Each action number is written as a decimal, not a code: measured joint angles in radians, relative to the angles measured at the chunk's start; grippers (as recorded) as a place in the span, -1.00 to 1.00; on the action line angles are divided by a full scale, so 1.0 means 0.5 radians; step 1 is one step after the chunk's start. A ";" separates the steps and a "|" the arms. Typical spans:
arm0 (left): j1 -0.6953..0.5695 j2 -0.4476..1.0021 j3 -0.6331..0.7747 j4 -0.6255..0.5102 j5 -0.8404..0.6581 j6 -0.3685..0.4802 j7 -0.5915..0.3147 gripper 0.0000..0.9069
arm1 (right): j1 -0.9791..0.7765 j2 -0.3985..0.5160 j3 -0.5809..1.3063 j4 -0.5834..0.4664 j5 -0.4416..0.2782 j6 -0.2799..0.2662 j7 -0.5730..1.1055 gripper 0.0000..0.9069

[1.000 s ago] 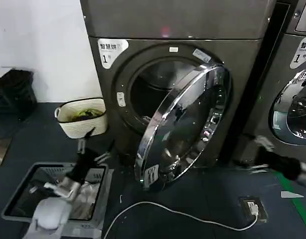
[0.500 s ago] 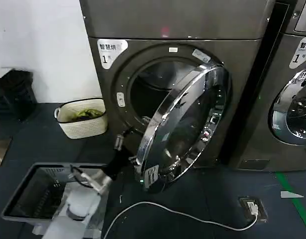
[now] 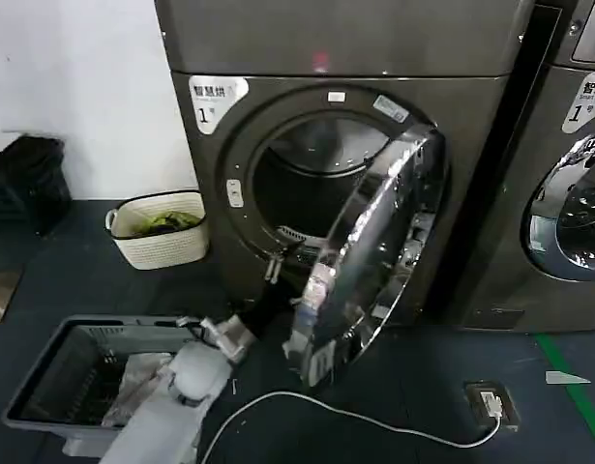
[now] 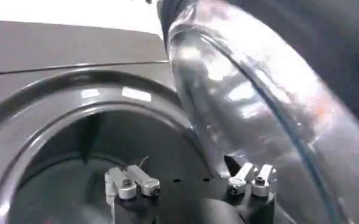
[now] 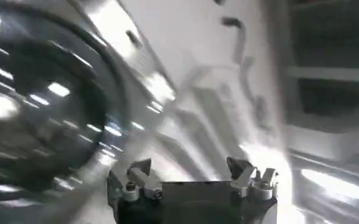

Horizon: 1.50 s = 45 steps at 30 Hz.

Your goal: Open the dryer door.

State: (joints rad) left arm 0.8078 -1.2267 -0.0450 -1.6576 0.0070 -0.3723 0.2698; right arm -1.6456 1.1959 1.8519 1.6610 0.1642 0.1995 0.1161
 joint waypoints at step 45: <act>-0.817 -0.765 0.709 0.968 0.061 -0.077 -0.008 1.00 | -0.239 -0.166 0.774 -0.727 -0.149 -0.020 0.477 1.00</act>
State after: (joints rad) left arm 0.3994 -1.6092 0.3093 -1.1735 0.0377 -0.4110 0.2658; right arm -1.7651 1.1127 2.2390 1.2973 0.0897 0.1896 0.3548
